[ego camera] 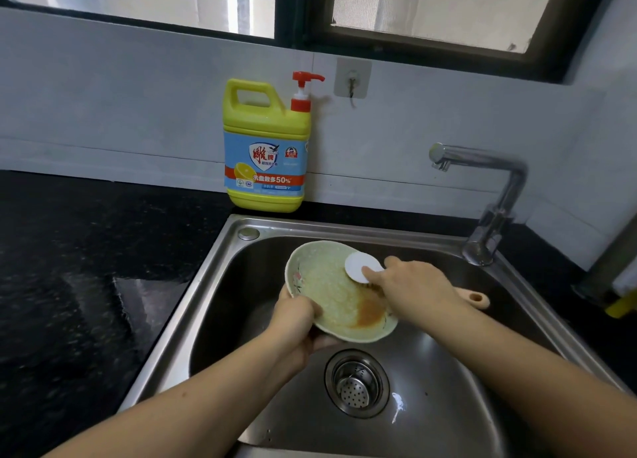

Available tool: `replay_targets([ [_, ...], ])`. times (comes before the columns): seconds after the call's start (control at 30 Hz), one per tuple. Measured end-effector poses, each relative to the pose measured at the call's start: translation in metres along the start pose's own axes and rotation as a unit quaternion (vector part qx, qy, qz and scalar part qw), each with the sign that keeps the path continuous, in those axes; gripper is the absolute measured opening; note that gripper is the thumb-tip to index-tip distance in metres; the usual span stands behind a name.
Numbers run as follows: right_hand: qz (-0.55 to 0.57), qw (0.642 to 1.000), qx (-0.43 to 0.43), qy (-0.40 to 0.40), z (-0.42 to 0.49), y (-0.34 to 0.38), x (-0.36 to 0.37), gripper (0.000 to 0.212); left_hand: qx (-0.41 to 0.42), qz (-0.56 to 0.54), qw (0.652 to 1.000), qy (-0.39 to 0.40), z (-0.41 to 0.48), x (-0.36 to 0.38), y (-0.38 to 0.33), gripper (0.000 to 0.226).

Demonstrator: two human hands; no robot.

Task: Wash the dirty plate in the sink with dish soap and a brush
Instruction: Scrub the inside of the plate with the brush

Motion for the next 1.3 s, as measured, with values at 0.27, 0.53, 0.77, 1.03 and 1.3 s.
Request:
replay_targets([
  [0.27,0.005,0.997,0.006,0.078,-0.027,-0.014,-0.005,0.03,0.031,0.022,0.999,0.005,0.002,0.002,-0.001,0.053],
  [0.53,0.006,0.998,0.039,-0.05,-0.002,0.007,-0.014,0.041,0.013,0.014,1.0,0.022,0.004,0.002,0.002,0.047],
  [0.77,-0.009,1.0,-0.005,0.023,-0.034,-0.004,-0.001,0.039,0.051,0.028,0.998,-0.004,0.005,-0.002,-0.005,0.052],
  [1.03,0.024,0.996,0.055,-0.072,-0.017,-0.004,-0.018,0.044,0.001,0.023,0.998,0.052,0.001,0.009,0.007,0.044],
  [1.3,0.092,0.996,0.017,-0.011,-0.019,-0.01,-0.009,0.046,0.026,0.017,0.999,0.034,0.007,0.002,0.003,0.043],
])
Point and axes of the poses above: each hand's wrist, its own z-axis towards the middle knuckle, its own x-axis out of the palm, y = z × x, the point moved 5 cm from there along z, towards the middle knuckle, and after that the axes turned 2 degrees about y, right-handed, at the moved point
